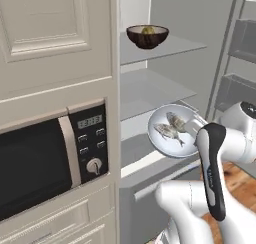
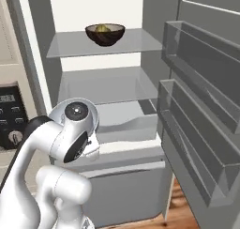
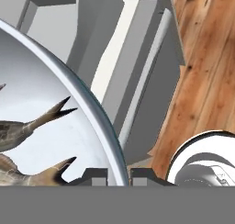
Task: Place the bowl with the avocado and squash on the top shelf of the fridge. Place the bowl with the fishs on the second highest shelf of the fridge.
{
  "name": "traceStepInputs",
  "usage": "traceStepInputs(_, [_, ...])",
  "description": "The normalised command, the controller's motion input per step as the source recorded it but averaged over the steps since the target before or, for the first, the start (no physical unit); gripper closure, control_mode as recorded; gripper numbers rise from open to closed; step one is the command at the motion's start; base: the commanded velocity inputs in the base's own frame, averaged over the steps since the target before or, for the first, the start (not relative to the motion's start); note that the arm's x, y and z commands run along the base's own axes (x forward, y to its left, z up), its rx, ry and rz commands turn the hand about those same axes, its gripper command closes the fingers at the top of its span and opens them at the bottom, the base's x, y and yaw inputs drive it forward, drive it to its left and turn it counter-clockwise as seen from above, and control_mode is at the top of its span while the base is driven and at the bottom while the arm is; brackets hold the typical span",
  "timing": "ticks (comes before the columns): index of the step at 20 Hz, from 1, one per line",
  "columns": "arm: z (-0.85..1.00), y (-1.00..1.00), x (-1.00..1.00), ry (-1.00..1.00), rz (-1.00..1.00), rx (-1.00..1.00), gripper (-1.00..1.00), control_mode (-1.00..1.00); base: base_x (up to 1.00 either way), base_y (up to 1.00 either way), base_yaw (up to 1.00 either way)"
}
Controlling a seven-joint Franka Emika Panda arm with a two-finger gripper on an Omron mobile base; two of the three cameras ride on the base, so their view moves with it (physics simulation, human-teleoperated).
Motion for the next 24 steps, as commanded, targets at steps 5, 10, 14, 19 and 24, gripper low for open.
traceStepInputs(5, [0.00,0.00,0.00,0.00,0.00,0.00,1.00,1.00,0.62,-0.38,0.05])
traceStepInputs(10, [0.00,0.00,0.00,0.00,0.00,0.00,1.00,1.00,0.05,-0.62,0.31])
traceStepInputs(14, [0.00,0.00,0.00,0.00,0.00,0.00,1.00,1.00,0.32,-0.05,0.17])
traceStepInputs(19, [0.42,-0.05,0.41,-0.05,-0.02,0.06,1.00,-1.00,0.00,0.00,0.00])
traceStepInputs(24, [0.58,-0.10,0.21,0.00,-0.06,0.40,1.00,-1.00,0.00,0.00,0.00])
